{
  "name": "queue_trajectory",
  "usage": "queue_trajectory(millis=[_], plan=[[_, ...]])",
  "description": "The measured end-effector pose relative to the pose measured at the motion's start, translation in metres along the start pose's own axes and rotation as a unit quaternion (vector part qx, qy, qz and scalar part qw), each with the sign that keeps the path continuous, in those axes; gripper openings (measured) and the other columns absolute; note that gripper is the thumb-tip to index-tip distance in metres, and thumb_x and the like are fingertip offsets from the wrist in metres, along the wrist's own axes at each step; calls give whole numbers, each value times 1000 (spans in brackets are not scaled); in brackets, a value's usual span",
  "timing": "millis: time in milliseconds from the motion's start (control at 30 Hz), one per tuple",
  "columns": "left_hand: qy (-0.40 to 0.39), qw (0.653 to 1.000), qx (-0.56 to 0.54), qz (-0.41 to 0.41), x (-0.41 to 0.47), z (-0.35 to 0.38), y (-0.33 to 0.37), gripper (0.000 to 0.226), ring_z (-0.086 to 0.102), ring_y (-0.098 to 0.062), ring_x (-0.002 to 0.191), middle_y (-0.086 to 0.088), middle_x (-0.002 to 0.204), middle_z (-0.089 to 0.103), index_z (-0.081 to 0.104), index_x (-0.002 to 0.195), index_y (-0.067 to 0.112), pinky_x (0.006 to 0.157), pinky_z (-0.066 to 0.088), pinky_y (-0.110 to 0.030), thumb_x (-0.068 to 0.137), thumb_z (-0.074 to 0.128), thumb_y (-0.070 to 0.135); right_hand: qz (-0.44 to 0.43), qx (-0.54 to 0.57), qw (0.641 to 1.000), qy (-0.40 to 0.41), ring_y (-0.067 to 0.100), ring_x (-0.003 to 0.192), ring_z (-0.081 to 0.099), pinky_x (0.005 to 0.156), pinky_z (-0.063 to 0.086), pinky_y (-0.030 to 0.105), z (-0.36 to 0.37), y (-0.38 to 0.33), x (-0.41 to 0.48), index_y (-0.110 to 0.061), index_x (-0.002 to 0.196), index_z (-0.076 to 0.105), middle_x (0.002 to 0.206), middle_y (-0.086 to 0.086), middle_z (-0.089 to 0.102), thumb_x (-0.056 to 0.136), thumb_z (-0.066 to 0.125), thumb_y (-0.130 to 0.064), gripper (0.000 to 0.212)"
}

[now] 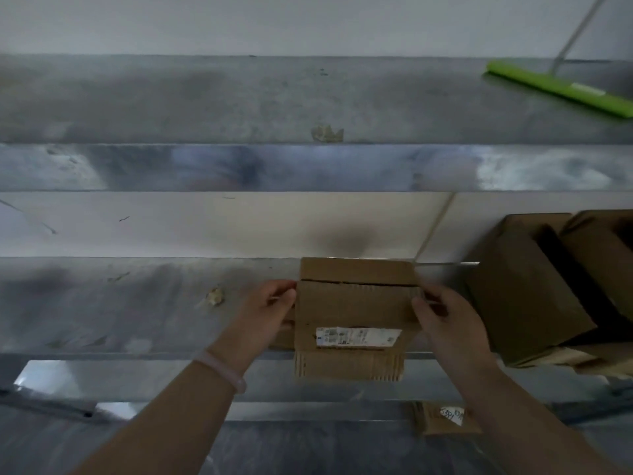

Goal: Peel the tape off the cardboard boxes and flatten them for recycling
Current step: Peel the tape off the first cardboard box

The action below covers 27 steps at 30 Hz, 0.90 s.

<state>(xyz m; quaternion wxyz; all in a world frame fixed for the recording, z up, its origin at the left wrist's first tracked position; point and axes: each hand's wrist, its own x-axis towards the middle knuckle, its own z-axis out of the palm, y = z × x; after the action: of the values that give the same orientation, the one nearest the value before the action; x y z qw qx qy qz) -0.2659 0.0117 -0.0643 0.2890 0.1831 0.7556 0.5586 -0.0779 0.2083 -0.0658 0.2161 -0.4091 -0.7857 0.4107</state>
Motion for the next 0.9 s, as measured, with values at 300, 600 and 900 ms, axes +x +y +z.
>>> queue_trajectory(millis=[300, 600, 900], plan=[[-60, 994, 53, -81, 0, 7, 17, 18, 67, -20, 96, -4, 94, 71, 73, 93, 18, 90, 54, -39, 93, 60, 30, 169, 139, 966, -137, 17, 90, 68, 80, 55, 31, -27, -14, 14, -20, 88, 77, 86, 0, 74, 91, 61, -44, 28], [-86, 924, 373, -13, 32, 25, 29, 108, 40, -26, 124, -1, 136, 22, 23, 145, 32, 100, 32, -24, 57, 80, 59, -7, -187, 931, -314, 7, 98, 60, 81, 47, 20, -22, -48, 44, -42, 134, 41, 113, -9, 62, 60, 78, -56, 84], [-55, 967, 242, 62, 11, 33, 25, 77, 58, -15, 93, 3, 112, 49, 16, 129, 53, 75, 54, -27, 73, 65, 36, 42, -99, 978, -178, 13, 82, 64, 66, 51, 28, -8, -33, 33, -39, 135, 27, 99, -4, 59, 76, 67, -38, 71]])
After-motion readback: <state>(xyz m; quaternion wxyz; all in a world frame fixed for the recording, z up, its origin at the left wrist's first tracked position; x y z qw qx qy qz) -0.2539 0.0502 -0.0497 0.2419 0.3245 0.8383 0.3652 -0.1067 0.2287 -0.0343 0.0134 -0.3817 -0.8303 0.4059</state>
